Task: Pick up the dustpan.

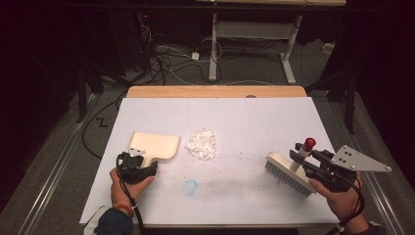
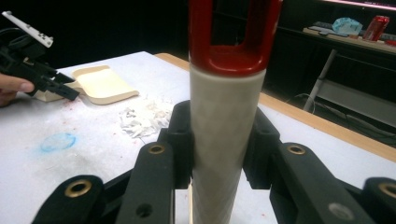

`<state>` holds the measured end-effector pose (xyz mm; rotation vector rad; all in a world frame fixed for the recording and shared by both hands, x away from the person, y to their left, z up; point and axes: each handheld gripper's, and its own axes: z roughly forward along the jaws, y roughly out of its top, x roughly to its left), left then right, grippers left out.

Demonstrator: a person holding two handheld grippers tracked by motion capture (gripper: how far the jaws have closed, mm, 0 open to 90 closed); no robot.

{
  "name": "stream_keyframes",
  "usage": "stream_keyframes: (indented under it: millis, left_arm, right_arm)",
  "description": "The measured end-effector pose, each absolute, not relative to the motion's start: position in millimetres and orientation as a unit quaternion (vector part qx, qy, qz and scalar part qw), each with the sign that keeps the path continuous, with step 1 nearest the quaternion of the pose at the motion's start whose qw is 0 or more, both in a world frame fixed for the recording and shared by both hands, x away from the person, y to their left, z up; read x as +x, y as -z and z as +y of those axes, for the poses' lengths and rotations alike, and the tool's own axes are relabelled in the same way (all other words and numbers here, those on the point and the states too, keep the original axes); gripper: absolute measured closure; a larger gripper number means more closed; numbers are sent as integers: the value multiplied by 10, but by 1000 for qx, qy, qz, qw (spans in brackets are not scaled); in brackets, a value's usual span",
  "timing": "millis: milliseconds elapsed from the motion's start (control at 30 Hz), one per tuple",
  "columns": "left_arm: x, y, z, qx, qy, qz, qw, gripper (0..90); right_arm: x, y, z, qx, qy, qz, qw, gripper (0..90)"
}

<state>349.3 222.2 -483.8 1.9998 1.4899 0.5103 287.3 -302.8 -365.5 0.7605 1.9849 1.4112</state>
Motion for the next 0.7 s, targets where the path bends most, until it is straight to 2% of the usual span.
stream_keyframes:
  millis: [67,200,700]
  left_arm:
    - [3539,4836,2261,753,-189,557,295,543]
    - [3593,4822,2292,761,-187,548,293,634]
    - [3590,4617,2398,794,-172,517,271,641]
  right_arm:
    - [2863,3662,-3030,287,-529,744,290,707]
    - [2868,3682,-3003,284,-526,749,287,706]
    - [2870,3665,-3018,283,-530,746,288,707]
